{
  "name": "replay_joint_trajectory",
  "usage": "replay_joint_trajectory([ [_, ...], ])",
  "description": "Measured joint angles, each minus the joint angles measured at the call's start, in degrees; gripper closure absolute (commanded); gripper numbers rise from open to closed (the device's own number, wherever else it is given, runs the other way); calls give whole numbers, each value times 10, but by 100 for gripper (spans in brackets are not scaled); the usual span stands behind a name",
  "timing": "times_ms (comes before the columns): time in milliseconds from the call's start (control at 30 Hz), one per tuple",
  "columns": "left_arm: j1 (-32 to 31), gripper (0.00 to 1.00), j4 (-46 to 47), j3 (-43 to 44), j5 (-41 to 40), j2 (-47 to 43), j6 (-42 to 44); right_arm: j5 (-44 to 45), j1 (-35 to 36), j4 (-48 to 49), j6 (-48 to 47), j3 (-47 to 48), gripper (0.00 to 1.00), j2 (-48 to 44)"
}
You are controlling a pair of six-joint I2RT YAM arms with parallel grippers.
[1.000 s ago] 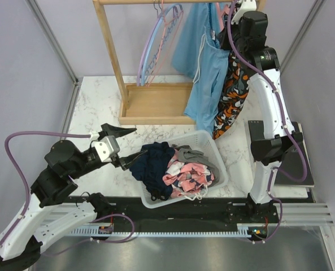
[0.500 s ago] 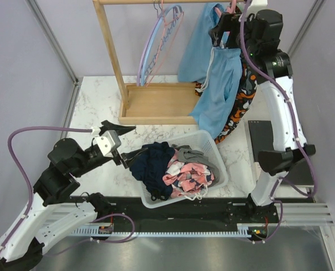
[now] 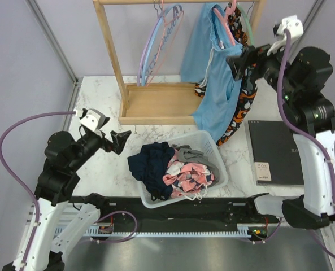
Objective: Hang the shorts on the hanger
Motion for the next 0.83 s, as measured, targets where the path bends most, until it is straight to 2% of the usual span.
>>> replay_joint_trajectory([
  [167,45,1,-112,71,-42,48,28,-31,0,-30,-78,-135,2,-102],
  [333,49,0,-240,147,-102,169,95,-61,0,-91,-158,-258,2,-177],
  [467,50,0,-311,127,-135,227,102,-68,0,-141,-204,-336,2,-203],
  [567,50,0,-346,106,-141,218,102,-67,0,-177,-243,-389,2,-210],
  [833,50,0,-345,82,-144,205,102,-38,0,-234,-327,-463,2,-217],
])
